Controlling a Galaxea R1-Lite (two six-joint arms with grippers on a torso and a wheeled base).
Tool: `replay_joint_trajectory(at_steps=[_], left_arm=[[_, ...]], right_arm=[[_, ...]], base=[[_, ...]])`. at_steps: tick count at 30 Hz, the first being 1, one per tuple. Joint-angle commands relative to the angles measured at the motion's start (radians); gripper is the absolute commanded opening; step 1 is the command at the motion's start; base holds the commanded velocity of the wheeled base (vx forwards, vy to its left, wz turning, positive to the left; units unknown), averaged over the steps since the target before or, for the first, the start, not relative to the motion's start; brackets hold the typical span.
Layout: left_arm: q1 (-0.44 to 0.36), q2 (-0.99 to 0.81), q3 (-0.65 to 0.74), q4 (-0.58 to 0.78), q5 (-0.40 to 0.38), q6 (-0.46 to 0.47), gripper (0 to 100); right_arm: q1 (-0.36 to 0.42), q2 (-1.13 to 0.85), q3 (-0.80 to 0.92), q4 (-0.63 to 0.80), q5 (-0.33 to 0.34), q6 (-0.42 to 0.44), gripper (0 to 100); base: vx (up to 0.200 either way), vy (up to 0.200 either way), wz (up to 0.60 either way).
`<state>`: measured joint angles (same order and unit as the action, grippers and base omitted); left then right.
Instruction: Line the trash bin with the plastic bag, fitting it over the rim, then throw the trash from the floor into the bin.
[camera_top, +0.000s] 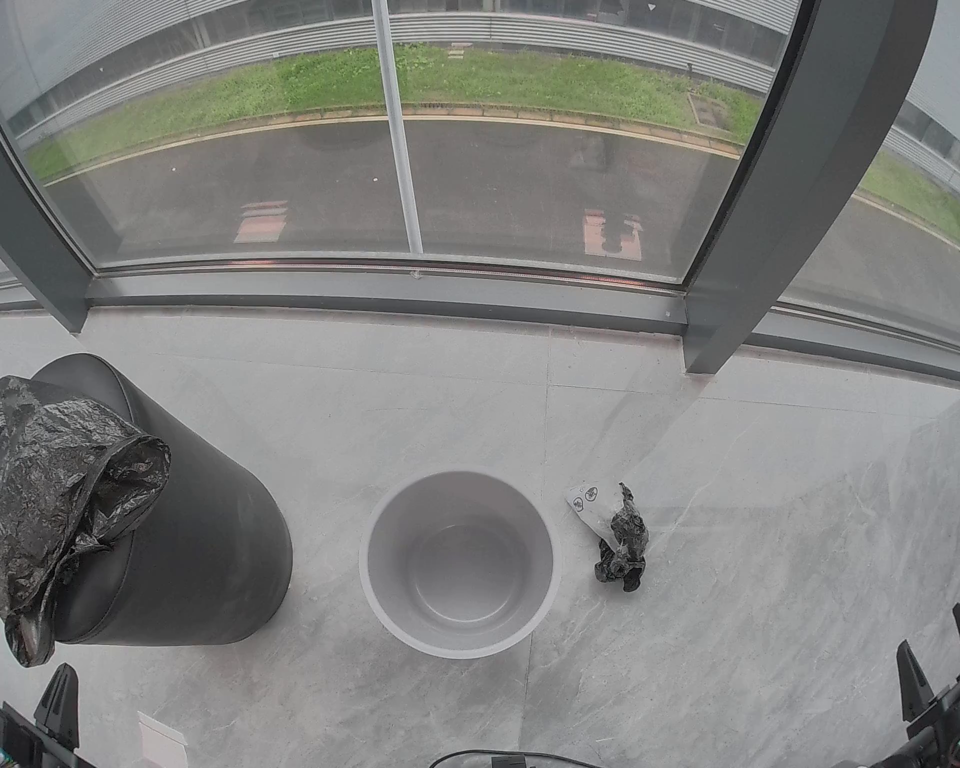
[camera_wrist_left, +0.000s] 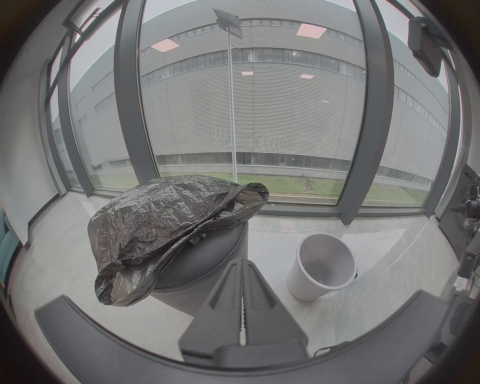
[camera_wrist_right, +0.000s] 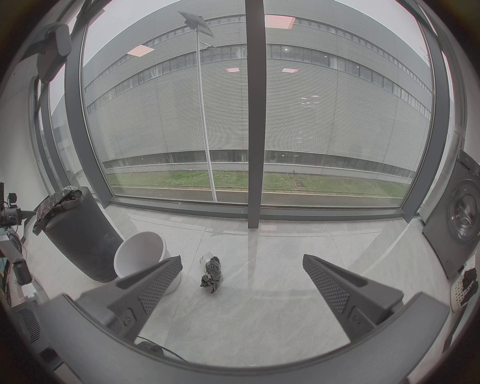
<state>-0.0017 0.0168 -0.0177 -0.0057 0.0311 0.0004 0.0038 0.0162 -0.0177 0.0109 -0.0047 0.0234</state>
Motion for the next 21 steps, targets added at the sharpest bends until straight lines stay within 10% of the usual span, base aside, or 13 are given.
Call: replay_joint_trajectory(at_steps=[1, 21], left_arm=[[0.0, -0.017, 0.018, 0.001, -0.002, 0.001, 0], [0.0, -0.017, 0.018, 0.0, -0.016, -0.031, 0]], right_arm=[[0.001, -0.016, 0.015, 0.0, 0.0, 0.0, 100], [0.001, -0.016, 0.015, 0.0, -0.001, 0.01, 100]], base=[[0.0, 0.0, 0.0], [0.0, 0.0, 0.0]])
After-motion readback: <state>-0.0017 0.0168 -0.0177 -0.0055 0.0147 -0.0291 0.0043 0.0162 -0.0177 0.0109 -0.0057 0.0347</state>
